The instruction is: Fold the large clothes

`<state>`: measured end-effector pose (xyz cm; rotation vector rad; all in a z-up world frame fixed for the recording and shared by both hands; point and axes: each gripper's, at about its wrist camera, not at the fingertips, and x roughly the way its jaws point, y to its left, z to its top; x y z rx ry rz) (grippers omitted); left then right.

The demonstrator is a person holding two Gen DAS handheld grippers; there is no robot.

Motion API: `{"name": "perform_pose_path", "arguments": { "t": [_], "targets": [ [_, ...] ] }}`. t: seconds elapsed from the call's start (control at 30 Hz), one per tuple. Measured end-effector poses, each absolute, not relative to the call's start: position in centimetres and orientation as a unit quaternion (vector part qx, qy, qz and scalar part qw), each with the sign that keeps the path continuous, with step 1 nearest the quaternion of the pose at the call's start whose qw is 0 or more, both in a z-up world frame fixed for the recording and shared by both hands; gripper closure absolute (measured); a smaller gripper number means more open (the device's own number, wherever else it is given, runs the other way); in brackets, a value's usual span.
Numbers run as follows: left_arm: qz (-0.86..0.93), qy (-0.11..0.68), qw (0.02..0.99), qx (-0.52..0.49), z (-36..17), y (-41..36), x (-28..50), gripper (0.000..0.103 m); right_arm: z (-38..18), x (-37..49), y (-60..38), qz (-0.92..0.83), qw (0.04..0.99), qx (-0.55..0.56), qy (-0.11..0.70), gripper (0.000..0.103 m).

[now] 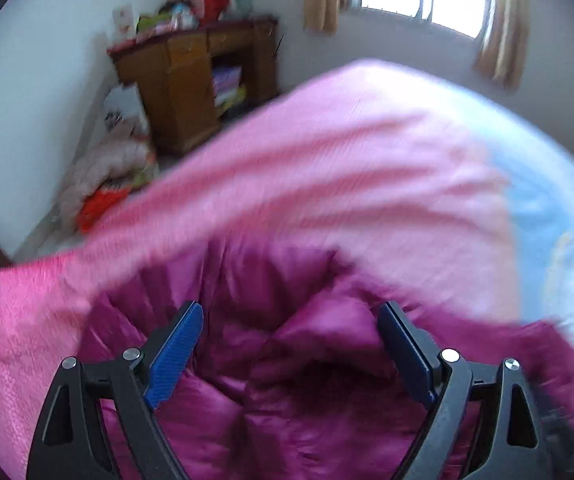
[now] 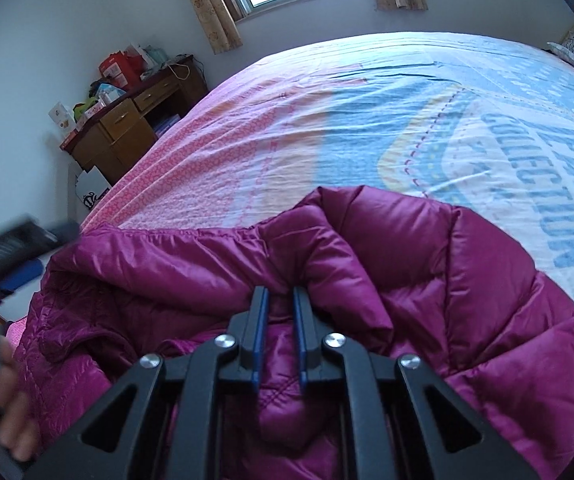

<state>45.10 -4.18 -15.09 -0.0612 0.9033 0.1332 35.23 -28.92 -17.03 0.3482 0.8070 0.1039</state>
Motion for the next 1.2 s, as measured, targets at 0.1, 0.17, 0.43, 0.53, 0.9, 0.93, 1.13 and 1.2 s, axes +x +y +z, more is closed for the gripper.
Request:
{"name": "perform_pose_path", "arguments": {
  "t": [0.1,0.17,0.43,0.53,0.9,0.93,1.13,1.2],
  "targets": [
    [0.059,0.430,0.900,-0.040,-16.9,-3.6,44.7,0.012,-16.9,35.2,-29.0,0.052,0.904,0.171,0.389,0.090],
    [0.071,0.437,0.897,-0.017,-17.3,-4.3,45.1,0.009,-16.8,34.9,-29.1,0.050,0.904,0.166,0.390,0.090],
    [0.077,0.438,0.896,-0.015,-17.4,-4.2,45.3,0.006,-16.3,32.4,-32.0,0.009,0.911,0.240,0.335,0.089],
    [0.077,0.437,0.896,-0.015,-17.0,-4.1,45.3,0.006,-17.3,33.2,-32.6,0.019,0.894,0.265,0.360,0.091],
    [-0.010,0.436,0.899,-0.038,-14.6,-2.3,41.9,0.005,-16.2,32.1,-32.7,0.016,0.882,0.268,0.387,0.082],
    [-0.018,0.427,0.903,-0.040,-13.9,-1.6,40.6,0.005,-15.2,30.2,-33.3,0.029,0.884,0.288,0.367,0.076],
    [-0.054,0.375,0.924,-0.047,-9.7,4.7,29.7,0.005,-9.8,17.2,-35.2,0.036,0.917,0.273,0.288,0.049],
    [-0.067,0.361,0.929,-0.043,-8.8,7.1,25.7,0.005,-8.8,12.9,-35.4,0.031,0.924,0.255,0.284,0.049]
  ]
}}
